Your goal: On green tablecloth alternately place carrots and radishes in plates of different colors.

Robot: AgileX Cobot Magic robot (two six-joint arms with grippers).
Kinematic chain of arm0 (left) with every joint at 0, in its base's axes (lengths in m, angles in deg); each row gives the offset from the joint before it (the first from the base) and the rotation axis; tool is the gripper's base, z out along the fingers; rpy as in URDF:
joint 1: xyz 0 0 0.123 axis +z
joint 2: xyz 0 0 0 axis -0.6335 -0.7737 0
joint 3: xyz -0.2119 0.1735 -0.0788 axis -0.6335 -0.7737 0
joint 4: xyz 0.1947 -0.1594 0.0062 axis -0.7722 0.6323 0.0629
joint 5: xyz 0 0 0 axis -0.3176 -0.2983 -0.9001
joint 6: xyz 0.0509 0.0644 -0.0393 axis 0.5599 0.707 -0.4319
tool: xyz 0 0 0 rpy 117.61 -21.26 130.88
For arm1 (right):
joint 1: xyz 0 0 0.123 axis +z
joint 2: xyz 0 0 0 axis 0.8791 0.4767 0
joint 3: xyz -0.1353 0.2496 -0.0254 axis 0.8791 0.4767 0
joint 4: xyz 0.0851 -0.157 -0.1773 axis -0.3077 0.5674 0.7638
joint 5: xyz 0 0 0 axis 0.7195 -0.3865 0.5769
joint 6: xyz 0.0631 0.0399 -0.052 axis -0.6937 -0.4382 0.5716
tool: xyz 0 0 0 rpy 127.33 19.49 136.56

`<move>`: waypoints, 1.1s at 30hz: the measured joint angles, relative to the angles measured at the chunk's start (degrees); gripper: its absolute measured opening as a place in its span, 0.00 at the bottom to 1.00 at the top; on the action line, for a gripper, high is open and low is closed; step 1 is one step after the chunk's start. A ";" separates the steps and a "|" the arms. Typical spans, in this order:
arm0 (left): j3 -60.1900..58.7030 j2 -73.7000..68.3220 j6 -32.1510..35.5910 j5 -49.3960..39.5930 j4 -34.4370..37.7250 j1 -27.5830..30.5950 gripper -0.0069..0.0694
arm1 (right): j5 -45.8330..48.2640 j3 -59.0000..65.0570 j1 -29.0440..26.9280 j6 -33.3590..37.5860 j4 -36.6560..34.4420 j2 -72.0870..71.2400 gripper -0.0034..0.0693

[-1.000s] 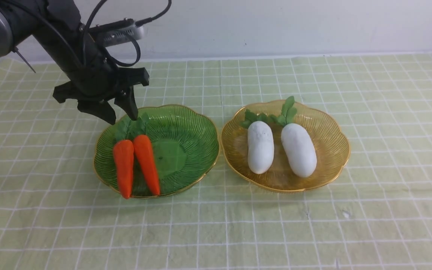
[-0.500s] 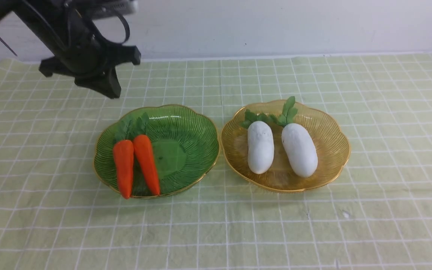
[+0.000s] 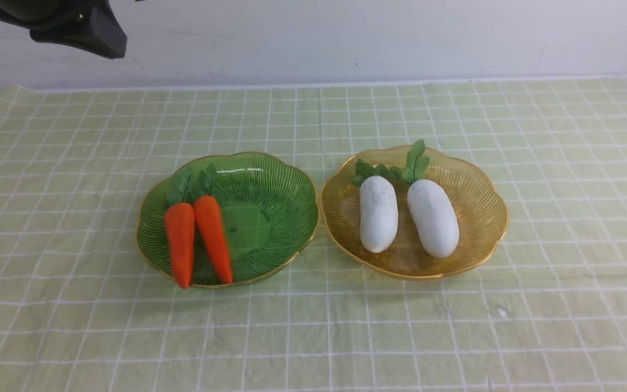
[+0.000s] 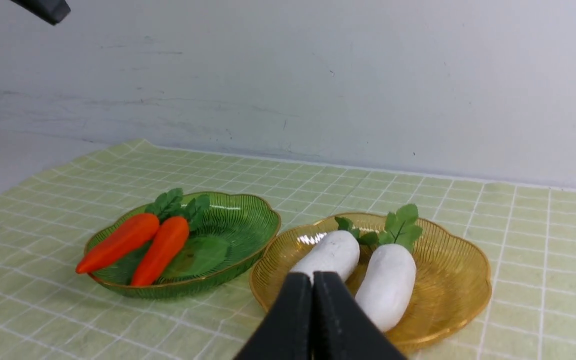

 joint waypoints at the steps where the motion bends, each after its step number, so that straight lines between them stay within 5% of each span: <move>1: 0.00 0.03 0.37 -0.06 0.00 0.00 0.08 | 0.00 1.19 -0.95 0.00 -0.71 -0.61 0.03; 16: 0.00 7.68 9.32 -0.22 0.00 0.00 0.08 | 5.64 10.71 -19.96 0.00 -2.57 -5.80 0.03; 33: -8.00 28.06 10.30 -1.26 -2.01 0.00 0.08 | 5.69 10.71 -22.11 0.00 -2.57 -5.80 0.03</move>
